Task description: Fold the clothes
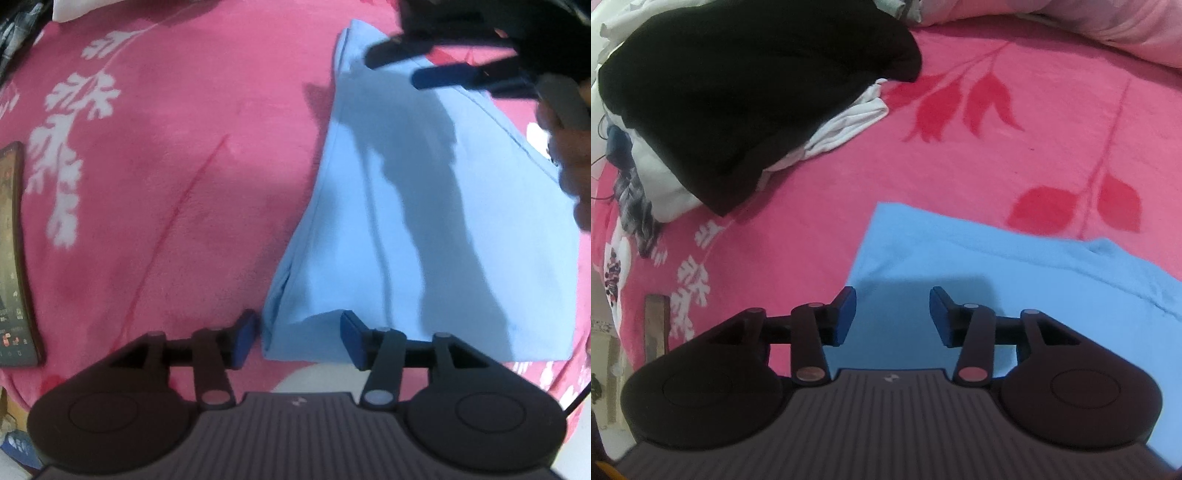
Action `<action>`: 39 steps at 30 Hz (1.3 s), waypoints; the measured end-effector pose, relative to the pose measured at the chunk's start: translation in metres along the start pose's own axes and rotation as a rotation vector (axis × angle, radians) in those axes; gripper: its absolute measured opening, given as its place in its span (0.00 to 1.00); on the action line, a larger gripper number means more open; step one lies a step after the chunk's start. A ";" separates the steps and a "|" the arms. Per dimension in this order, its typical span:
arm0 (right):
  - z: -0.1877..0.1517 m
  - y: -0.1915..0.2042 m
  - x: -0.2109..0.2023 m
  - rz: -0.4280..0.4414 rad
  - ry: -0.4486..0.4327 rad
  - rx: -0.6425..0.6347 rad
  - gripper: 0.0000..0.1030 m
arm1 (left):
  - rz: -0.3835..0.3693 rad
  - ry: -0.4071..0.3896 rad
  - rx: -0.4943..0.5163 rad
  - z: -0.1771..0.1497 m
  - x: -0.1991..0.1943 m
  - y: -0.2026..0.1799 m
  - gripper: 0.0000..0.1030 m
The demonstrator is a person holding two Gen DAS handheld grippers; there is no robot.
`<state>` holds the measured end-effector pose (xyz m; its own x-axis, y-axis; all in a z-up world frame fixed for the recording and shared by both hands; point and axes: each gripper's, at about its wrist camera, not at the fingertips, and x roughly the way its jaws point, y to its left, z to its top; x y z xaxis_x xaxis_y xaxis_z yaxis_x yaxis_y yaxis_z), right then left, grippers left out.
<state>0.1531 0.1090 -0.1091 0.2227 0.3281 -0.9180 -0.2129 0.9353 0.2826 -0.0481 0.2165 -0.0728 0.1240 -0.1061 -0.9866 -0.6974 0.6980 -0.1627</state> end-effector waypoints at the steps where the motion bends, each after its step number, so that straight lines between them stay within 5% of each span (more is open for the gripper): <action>1: 0.002 0.002 0.004 0.000 0.006 0.006 0.44 | 0.004 -0.007 0.002 -0.002 0.000 -0.001 0.48; 6: 0.008 0.013 0.022 -0.043 0.033 0.005 0.51 | 0.028 -0.060 0.029 -0.016 -0.007 0.000 0.28; 11: 0.008 0.020 0.029 -0.066 0.033 0.008 0.59 | -0.025 -0.115 0.066 -0.032 -0.017 0.005 0.09; 21: 0.008 0.031 0.035 -0.135 0.028 -0.050 0.59 | -0.213 -0.260 0.198 -0.063 -0.048 0.005 0.05; 24: 0.006 0.029 0.032 -0.151 0.008 -0.062 0.51 | -0.298 -0.305 0.221 -0.058 -0.052 -0.007 0.05; 30: 0.000 0.013 0.019 -0.142 -0.047 -0.062 0.11 | -0.376 -0.386 0.239 -0.059 -0.079 -0.029 0.04; 35: -0.007 -0.011 -0.010 -0.060 -0.128 -0.011 0.07 | -0.423 -0.406 0.268 -0.062 -0.096 -0.049 0.04; 39: -0.014 -0.036 -0.044 -0.020 -0.209 -0.006 0.07 | -0.445 -0.416 0.305 -0.055 -0.060 -0.089 0.04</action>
<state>0.1378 0.0589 -0.0832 0.4193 0.3304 -0.8456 -0.2119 0.9413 0.2627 -0.0319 0.1219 0.0006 0.6564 -0.1910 -0.7299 -0.2942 0.8261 -0.4807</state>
